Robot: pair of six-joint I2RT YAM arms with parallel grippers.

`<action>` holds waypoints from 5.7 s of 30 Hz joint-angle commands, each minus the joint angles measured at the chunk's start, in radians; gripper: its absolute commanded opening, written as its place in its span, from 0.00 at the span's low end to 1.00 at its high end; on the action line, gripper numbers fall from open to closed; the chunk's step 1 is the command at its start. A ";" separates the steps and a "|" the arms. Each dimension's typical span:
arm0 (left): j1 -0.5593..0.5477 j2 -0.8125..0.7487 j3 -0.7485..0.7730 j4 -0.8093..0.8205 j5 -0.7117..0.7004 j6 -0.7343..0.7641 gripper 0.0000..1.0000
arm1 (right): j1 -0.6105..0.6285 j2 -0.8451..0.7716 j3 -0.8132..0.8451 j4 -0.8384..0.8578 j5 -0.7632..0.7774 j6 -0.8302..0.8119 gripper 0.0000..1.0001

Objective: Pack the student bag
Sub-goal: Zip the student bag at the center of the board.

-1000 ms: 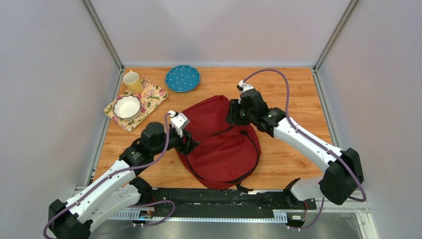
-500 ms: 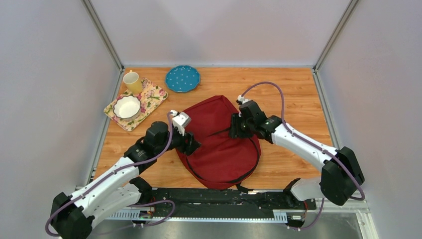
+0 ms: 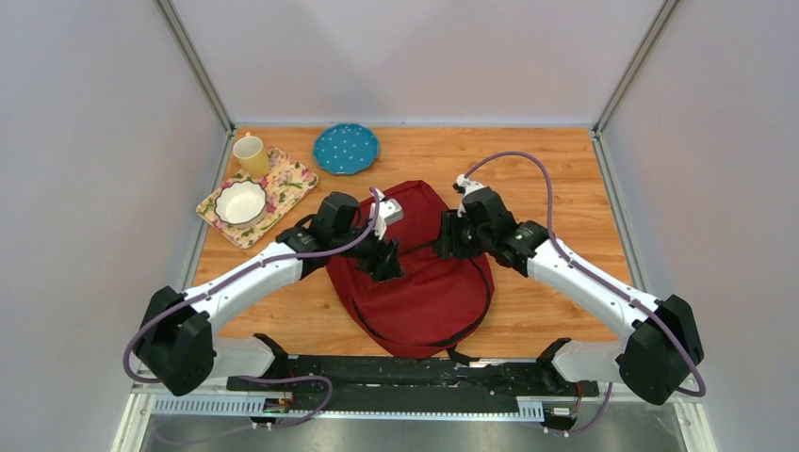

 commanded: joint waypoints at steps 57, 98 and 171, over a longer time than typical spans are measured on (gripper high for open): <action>0.045 -0.572 -0.310 -0.103 -0.734 -0.488 0.92 | 0.043 0.158 0.221 0.053 -0.106 -0.029 0.44; 0.241 -0.581 -0.686 0.417 -0.462 -0.985 0.54 | 0.374 0.437 0.454 -0.006 0.138 -0.062 0.42; 0.246 -0.412 -0.663 0.554 -0.294 -1.042 0.60 | 0.444 0.485 0.437 0.011 0.324 0.033 0.00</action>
